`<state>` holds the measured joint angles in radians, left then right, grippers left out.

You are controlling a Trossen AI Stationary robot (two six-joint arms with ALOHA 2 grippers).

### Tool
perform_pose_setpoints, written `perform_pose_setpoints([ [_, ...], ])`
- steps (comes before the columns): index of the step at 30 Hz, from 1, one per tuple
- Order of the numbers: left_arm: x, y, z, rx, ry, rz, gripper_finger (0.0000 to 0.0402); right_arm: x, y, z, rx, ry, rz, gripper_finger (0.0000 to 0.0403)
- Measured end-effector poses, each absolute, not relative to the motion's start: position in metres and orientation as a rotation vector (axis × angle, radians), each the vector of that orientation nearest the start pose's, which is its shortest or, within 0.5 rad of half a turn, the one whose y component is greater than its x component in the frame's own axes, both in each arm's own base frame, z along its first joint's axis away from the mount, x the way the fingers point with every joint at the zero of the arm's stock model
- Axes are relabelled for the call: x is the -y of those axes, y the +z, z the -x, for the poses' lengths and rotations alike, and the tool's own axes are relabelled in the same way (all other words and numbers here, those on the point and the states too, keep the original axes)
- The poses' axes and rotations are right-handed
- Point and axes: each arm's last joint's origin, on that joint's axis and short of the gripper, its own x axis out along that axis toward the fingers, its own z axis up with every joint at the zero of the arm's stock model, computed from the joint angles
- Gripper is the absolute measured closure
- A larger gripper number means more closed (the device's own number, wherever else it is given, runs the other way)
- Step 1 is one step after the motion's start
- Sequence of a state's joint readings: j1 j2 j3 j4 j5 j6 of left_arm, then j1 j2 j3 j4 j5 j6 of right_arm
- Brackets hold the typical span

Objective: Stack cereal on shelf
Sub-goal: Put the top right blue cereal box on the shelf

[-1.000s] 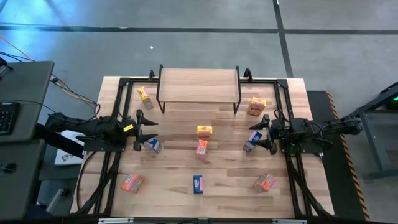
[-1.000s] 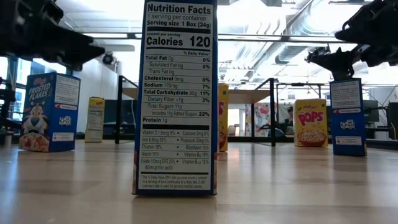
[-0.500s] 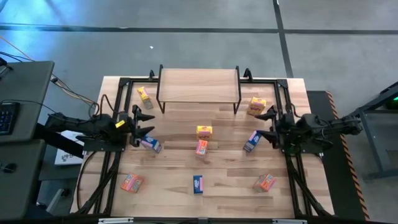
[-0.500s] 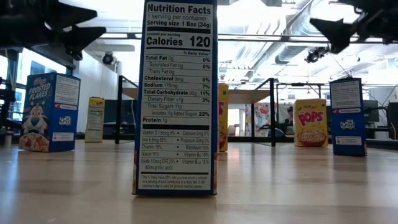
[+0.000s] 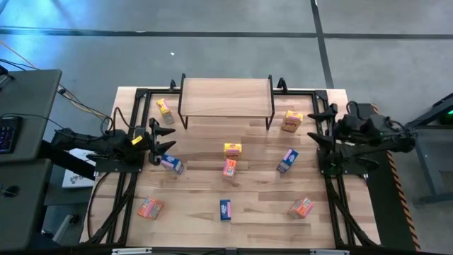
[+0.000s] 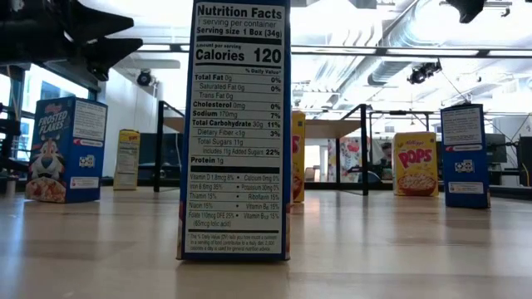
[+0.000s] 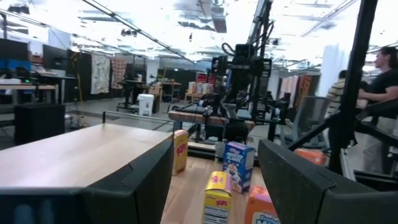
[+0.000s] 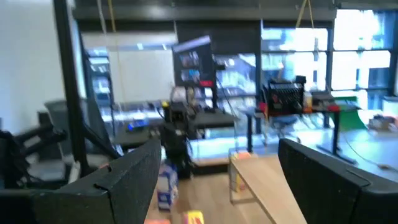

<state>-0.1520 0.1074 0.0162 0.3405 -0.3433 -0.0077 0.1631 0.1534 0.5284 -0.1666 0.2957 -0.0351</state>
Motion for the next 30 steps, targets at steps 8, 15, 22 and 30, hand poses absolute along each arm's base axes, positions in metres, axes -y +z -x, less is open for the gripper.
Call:
perform_pose_setpoints([
  [8,0.005,0.193,-0.099,0.243,0.201,0.067,0.0176,-0.002,0.34,-0.071,-0.033,-0.169,0.035,0.0086],
  [15,0.005,0.193,-0.099,0.234,0.213,-0.005,0.0176,-0.006,0.352,-0.092,-0.245,-0.167,0.06,0.0086],
  [22,0.005,0.193,-0.099,0.233,0.215,-0.019,0.0176,-0.01,0.354,-0.113,-0.405,-0.12,0.089,0.0086],
  [30,0.004,0.193,-0.099,0.234,0.25,0.007,0.0176,-0.015,0.34,-0.13,-0.602,-0.05,0.11,0.0086],
])
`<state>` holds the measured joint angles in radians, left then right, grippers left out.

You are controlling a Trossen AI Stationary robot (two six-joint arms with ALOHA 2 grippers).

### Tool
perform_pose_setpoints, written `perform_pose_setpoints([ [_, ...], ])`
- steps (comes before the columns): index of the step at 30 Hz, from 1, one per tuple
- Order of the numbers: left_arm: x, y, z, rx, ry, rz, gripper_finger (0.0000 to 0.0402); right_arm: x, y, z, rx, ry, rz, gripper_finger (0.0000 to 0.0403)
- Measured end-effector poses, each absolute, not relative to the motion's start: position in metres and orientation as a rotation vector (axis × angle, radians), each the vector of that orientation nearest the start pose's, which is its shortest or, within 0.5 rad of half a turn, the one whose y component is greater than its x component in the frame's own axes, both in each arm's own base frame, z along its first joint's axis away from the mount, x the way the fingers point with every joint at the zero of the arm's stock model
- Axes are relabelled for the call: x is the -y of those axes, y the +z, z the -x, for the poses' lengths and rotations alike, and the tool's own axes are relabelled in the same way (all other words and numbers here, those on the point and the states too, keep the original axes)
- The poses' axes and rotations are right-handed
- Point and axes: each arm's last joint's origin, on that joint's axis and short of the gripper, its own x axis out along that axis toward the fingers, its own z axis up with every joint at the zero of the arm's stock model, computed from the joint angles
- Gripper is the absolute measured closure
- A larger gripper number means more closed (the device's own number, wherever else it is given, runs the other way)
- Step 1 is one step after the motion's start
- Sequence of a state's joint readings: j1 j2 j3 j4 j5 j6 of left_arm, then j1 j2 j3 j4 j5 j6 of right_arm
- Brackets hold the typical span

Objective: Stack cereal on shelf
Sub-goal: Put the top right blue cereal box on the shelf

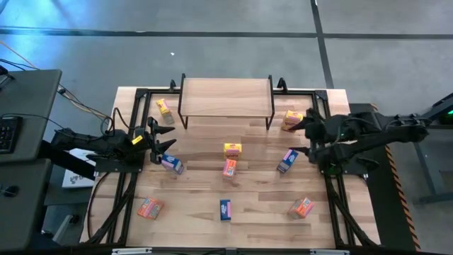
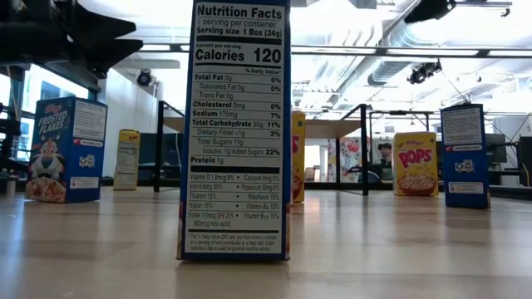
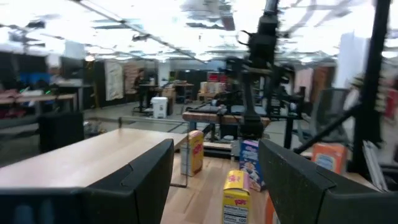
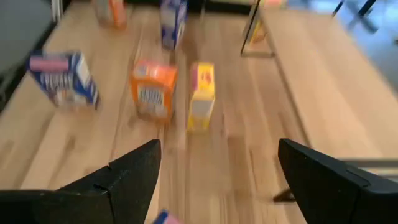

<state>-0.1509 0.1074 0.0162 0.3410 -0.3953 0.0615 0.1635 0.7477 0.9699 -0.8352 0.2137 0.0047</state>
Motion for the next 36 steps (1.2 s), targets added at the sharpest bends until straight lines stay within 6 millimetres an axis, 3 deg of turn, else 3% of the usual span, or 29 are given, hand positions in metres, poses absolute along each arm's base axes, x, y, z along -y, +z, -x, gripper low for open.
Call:
perform_pose_setpoints([
  [9,-0.001,0.192,-0.098,0.25,0.393,0.148,0.0176,-0.018,0.316,-0.14,-0.873,-0.038,0.05,0.0086],
  [17,-0.001,0.192,-0.097,0.258,0.405,0.191,0.0176,-0.023,0.299,-0.154,-1.055,0.028,0.029,0.0086],
  [36,-0.001,0.192,-0.097,0.257,0.405,0.19,0.0176,-0.029,0.264,-0.186,-1.336,0.145,0.208,0.0086],
])
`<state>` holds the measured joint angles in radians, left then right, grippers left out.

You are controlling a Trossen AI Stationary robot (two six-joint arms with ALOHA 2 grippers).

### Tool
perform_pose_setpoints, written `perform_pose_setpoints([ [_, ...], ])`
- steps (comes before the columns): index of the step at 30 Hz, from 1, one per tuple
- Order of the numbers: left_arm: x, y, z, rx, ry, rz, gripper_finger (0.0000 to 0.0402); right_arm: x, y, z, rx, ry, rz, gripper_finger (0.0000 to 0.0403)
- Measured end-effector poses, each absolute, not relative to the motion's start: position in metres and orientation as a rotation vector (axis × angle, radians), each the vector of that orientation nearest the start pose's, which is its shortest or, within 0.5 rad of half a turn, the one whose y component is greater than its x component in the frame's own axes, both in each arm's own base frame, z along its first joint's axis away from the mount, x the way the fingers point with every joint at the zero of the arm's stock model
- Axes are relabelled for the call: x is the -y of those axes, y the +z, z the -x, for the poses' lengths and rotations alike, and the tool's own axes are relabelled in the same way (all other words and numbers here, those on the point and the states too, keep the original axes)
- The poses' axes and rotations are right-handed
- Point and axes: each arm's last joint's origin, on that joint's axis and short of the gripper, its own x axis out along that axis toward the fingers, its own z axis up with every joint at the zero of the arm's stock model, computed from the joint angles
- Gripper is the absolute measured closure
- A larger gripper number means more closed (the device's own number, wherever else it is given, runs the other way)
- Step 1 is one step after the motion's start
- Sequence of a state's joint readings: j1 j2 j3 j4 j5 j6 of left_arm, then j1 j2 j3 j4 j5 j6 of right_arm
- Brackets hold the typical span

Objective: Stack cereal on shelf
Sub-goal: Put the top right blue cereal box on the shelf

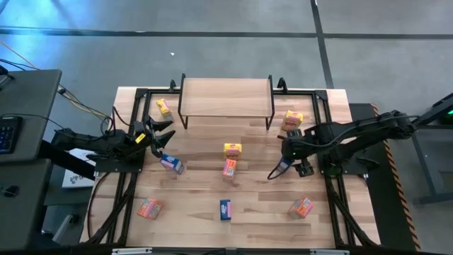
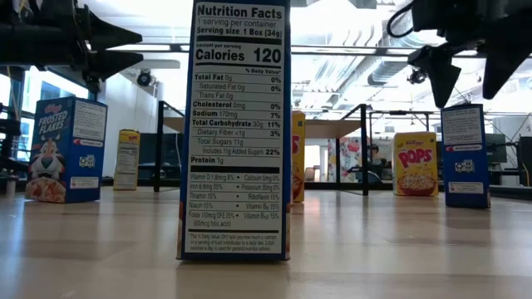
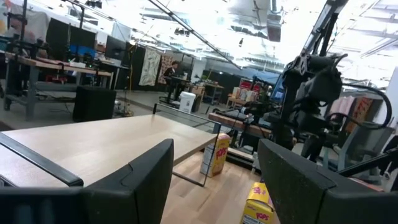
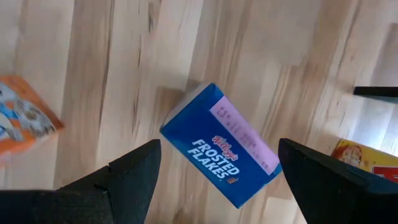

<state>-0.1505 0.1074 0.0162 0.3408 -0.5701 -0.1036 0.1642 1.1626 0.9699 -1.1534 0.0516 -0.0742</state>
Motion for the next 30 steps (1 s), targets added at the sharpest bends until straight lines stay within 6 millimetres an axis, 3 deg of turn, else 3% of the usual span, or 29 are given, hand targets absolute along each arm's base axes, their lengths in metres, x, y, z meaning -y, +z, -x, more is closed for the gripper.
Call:
perform_pose_setpoints([
  [30,-0.001,0.191,-0.098,0.25,0.405,0.186,0.0176,-0.032,0.233,-0.21,-1.505,0.174,0.325,0.0089],
])
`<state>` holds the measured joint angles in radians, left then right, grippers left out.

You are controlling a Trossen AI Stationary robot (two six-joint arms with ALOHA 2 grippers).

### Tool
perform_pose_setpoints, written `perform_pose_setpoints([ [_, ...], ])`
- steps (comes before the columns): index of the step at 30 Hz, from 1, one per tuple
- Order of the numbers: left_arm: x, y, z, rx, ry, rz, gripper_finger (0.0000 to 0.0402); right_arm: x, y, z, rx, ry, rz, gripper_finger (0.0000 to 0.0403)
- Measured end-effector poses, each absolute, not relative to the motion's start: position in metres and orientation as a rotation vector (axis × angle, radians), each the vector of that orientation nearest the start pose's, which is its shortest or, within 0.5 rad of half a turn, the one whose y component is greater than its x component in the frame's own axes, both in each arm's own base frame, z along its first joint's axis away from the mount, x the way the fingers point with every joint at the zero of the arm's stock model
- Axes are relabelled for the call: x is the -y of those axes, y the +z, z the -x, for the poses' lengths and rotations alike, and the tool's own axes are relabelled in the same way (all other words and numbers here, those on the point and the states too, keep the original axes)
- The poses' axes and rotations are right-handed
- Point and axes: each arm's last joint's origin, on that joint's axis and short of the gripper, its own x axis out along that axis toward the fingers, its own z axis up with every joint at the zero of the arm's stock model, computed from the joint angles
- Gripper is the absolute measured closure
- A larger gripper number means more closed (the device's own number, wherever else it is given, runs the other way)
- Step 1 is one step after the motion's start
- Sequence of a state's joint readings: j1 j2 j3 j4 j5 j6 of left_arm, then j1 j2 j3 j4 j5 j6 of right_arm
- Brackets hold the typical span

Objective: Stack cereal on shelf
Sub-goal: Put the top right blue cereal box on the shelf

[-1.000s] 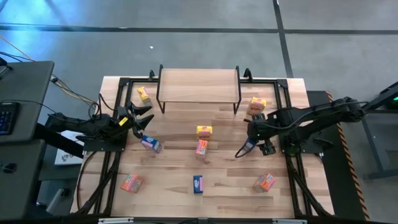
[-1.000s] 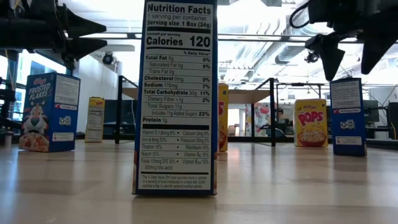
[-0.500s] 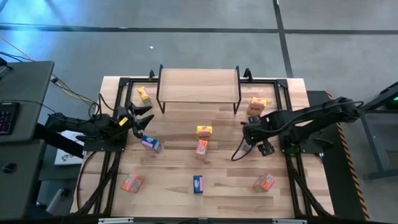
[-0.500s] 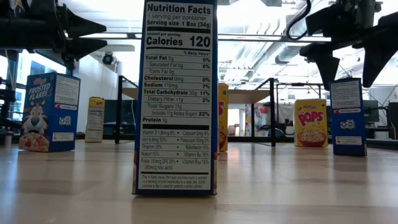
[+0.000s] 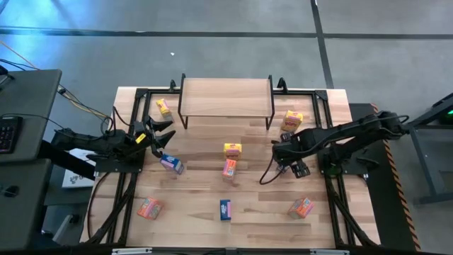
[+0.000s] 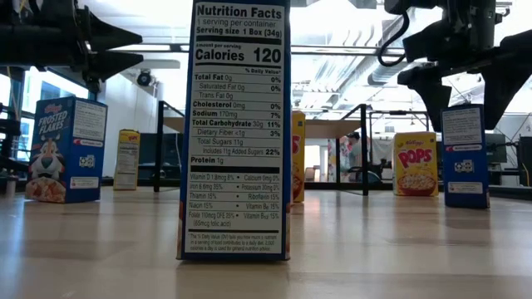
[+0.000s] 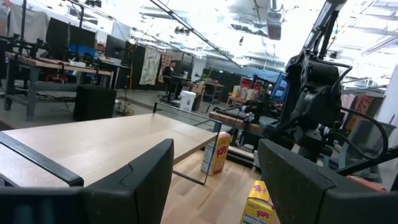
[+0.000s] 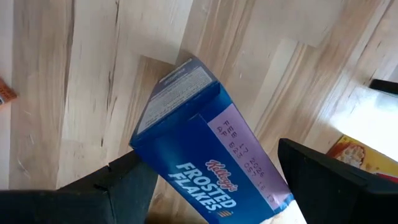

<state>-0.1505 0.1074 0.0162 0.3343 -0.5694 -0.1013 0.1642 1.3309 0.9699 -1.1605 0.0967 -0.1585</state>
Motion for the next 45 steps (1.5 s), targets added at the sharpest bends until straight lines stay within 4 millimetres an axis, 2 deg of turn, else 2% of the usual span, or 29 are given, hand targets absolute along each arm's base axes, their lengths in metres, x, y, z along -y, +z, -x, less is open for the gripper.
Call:
perform_pose_setpoints([
  [11,-0.001,0.1914,-0.0977,0.25,0.405,0.185,0.0176,-0.032,0.2331,-0.2106,-1.5,0.17,0.322,0.015],
  [28,-0.001,0.1914,-0.0976,0.25,0.404,0.185,0.0176,-0.0327,0.2331,-0.2113,-1.494,0.129,0.246,0.0208],
  [42,-0.0007,0.1912,-0.0978,0.248,0.396,0.185,0.0176,-0.0344,0.2337,-0.2168,-1.44,0.062,0.116,0.0215],
  [45,-0.0007,0.1907,-0.0979,0.243,0.396,0.183,0.0176,-0.0348,0.2406,-0.2193,-1.421,0.028,0.073,0.0215],
])
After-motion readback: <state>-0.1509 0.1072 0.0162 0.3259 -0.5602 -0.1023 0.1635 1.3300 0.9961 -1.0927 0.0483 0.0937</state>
